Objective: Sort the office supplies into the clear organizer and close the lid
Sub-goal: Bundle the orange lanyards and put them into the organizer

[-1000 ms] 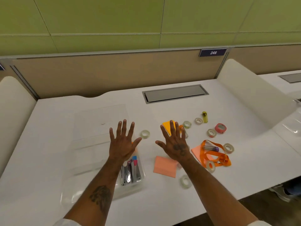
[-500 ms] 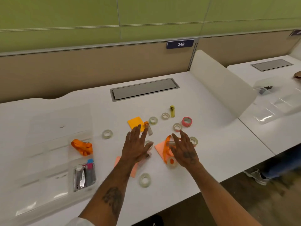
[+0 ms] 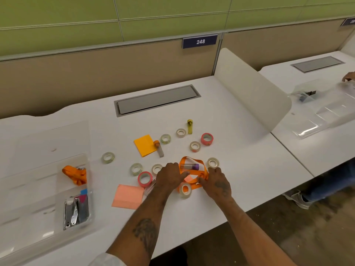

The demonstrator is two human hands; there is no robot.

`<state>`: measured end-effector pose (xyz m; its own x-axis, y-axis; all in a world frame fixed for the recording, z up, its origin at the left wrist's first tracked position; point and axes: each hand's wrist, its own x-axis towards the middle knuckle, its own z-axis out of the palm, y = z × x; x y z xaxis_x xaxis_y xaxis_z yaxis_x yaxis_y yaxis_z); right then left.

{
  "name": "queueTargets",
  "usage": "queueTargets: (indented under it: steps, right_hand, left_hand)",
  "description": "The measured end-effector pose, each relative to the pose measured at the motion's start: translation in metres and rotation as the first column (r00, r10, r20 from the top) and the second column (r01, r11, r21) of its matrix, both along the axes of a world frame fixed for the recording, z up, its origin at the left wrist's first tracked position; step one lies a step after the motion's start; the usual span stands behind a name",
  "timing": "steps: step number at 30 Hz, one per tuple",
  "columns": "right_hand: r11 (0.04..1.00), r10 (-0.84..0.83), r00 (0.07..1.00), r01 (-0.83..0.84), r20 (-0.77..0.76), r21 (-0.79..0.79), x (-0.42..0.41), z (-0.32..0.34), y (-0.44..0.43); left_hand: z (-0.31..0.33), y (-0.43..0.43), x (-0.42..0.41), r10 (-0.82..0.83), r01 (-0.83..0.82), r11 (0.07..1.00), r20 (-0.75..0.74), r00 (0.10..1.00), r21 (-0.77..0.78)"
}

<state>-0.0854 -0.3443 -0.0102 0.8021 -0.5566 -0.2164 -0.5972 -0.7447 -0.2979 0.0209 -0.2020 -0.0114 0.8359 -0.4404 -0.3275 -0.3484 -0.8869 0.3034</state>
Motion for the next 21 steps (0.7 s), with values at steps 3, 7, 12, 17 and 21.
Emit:
queueTargets:
  steps: [3, 7, 12, 17, 21]
  right_hand:
    - [0.996, -0.025, 1.0, 0.025, 0.006, 0.083, 0.006, -0.001, -0.001]
    - [0.977, -0.082, 0.995, 0.07, 0.051, 0.203, 0.014, 0.001, -0.003]
    - [0.968, 0.008, 0.976, -0.062, 0.216, 0.242, 0.021, 0.01, -0.007]
    - [0.945, 0.015, 0.937, -0.127, 0.349, 0.3, 0.042, 0.03, -0.005]
    - [0.914, -0.021, 0.912, -0.149, 0.409, 0.378, 0.061, 0.052, -0.001]
  left_hand:
    - [-0.004, -0.005, 0.0, 0.032, -0.031, 0.998, -0.022, 0.999, 0.051]
    - [-0.003, -0.01, 0.002, 0.033, -0.031, 0.996, -0.029, 0.999, 0.084]
    - [0.005, -0.012, 0.005, 0.09, -0.089, 0.995, -0.032, 0.995, 0.048]
    - [0.023, -0.005, 0.013, 0.131, -0.131, 0.991, 0.01, 0.991, -0.009]
    - [0.045, 0.007, 0.023, 0.22, -0.215, 0.972, 0.046, 0.974, -0.097]
